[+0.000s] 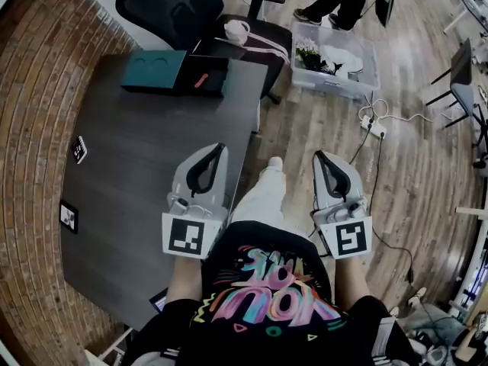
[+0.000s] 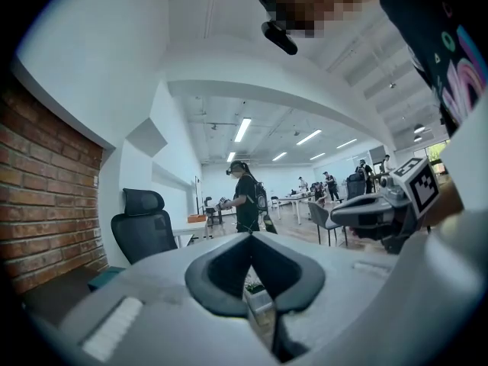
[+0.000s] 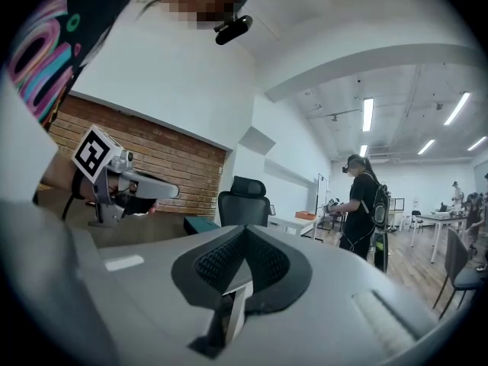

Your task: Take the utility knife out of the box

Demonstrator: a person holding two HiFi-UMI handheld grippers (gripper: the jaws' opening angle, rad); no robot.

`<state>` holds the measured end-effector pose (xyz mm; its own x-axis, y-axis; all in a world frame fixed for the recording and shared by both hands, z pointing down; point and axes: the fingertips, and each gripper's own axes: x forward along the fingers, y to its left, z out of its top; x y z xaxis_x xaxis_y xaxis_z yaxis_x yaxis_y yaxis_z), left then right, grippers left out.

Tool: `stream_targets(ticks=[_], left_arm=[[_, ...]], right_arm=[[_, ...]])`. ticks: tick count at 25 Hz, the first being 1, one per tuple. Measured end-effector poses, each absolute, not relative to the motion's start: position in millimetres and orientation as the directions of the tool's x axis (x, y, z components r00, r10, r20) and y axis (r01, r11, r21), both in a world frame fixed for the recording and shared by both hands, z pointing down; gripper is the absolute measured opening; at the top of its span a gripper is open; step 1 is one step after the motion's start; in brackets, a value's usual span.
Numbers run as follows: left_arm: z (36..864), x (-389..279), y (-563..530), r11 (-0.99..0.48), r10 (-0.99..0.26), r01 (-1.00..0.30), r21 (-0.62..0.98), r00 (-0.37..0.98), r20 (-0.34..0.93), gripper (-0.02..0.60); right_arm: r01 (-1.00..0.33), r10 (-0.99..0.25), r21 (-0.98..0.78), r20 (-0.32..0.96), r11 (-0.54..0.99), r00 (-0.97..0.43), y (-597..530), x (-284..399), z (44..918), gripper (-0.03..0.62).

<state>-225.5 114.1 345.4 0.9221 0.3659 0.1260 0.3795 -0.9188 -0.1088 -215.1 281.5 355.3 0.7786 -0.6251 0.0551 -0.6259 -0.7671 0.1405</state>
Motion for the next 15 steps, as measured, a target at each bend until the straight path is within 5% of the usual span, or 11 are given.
stream_targets(ticks=[15], left_arm=[[335, -60, 102, -0.949, 0.300, 0.306, -0.077, 0.951, 0.079, 0.002]], right_arm=[[-0.691, -0.689, 0.118, 0.066, -0.713, 0.722, 264, -49, 344, -0.002]])
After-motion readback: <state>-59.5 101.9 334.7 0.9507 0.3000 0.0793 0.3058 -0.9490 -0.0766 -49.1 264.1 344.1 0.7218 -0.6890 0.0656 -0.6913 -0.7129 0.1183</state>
